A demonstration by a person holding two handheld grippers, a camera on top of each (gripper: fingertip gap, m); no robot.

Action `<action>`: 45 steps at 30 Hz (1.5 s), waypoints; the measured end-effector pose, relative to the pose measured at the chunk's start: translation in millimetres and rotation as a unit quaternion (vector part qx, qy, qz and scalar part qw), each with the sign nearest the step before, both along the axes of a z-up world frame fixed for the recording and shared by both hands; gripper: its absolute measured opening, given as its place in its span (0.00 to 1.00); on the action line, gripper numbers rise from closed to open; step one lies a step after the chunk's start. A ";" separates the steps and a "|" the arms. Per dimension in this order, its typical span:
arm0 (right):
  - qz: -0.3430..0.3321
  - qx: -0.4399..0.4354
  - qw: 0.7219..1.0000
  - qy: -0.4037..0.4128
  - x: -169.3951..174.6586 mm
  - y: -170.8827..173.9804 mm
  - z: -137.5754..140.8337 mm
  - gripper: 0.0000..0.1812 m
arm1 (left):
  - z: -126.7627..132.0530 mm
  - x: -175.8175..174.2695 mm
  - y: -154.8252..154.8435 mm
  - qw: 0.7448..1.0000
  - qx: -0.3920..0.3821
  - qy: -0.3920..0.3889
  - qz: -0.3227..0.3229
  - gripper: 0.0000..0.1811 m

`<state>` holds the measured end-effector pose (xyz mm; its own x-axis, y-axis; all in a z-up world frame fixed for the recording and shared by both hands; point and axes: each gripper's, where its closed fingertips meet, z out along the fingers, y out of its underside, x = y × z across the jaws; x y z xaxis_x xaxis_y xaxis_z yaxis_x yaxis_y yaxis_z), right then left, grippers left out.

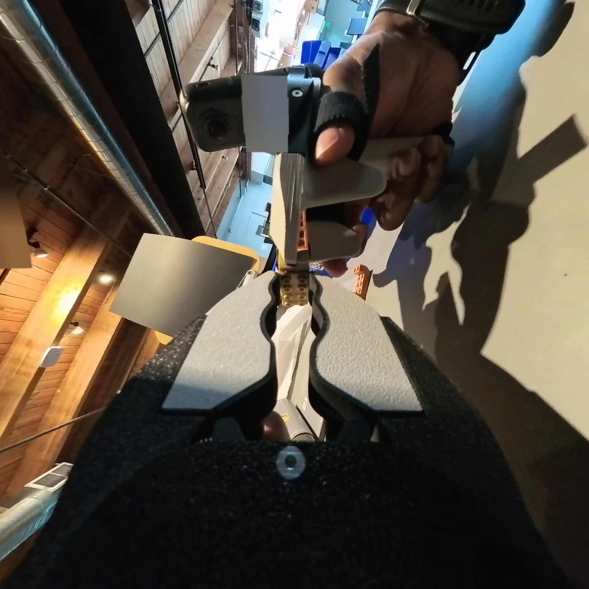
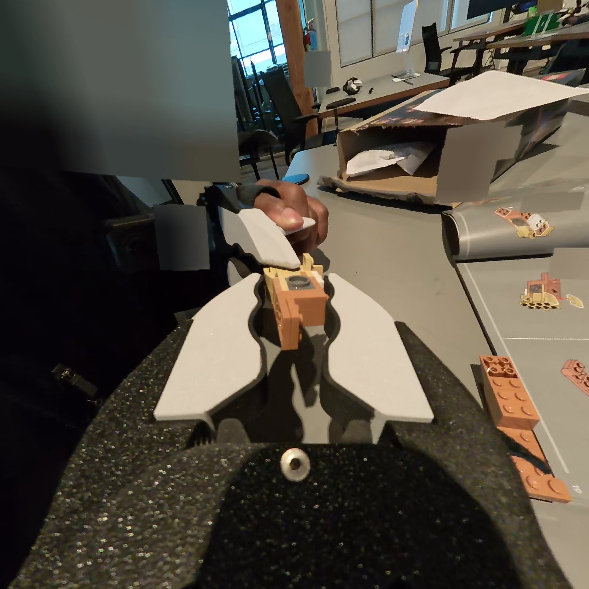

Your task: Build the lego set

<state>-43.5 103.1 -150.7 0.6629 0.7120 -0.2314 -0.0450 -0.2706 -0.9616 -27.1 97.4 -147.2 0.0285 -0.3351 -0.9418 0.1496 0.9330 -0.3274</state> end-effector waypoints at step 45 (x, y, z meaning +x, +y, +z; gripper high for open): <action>0.011 0.161 0.986 0.044 4.0 -9.2 39.0 0.18 | 27.4 -7.0 -8.3 0.792 -0.537 0.194 -0.216 0.27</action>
<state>-39.5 93.9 -111.7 0.6342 0.7717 -0.0478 -0.1307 0.0460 -0.9904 -34.1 89.2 -119.8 -0.5293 -0.8483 -0.0177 0.0734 -0.0251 -0.9970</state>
